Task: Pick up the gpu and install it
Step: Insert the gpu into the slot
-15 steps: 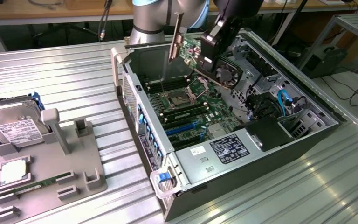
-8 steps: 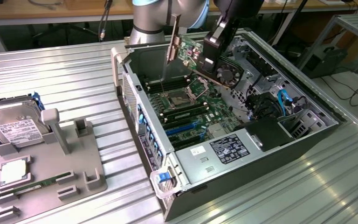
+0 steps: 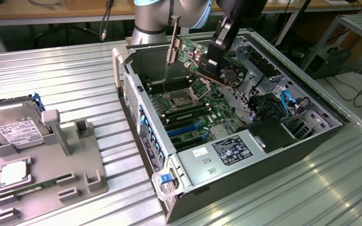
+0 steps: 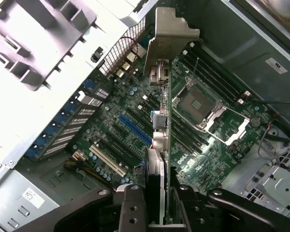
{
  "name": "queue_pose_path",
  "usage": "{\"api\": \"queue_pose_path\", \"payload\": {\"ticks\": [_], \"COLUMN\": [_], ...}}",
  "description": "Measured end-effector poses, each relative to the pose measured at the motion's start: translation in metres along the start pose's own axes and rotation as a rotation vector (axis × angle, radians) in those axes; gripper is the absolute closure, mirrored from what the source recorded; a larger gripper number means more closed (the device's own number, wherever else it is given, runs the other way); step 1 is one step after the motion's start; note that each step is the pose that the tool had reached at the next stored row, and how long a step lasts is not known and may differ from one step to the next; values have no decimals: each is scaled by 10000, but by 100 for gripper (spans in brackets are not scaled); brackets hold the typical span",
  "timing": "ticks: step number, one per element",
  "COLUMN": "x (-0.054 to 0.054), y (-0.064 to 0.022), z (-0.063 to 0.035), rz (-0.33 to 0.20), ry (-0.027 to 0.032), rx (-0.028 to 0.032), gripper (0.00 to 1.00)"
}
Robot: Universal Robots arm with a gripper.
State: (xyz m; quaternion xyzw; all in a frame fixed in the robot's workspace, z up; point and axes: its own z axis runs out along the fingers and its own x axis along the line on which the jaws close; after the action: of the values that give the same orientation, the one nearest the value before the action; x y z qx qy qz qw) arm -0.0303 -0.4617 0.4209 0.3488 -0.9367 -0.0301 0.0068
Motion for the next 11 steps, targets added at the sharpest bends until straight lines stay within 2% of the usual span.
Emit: {"api": "queue_pose_path", "payload": {"ticks": [11], "x": [7], "y": [-9], "z": [0], "rz": [-1309], "ry": [79], "rx": [-11], "gripper": [73]}}
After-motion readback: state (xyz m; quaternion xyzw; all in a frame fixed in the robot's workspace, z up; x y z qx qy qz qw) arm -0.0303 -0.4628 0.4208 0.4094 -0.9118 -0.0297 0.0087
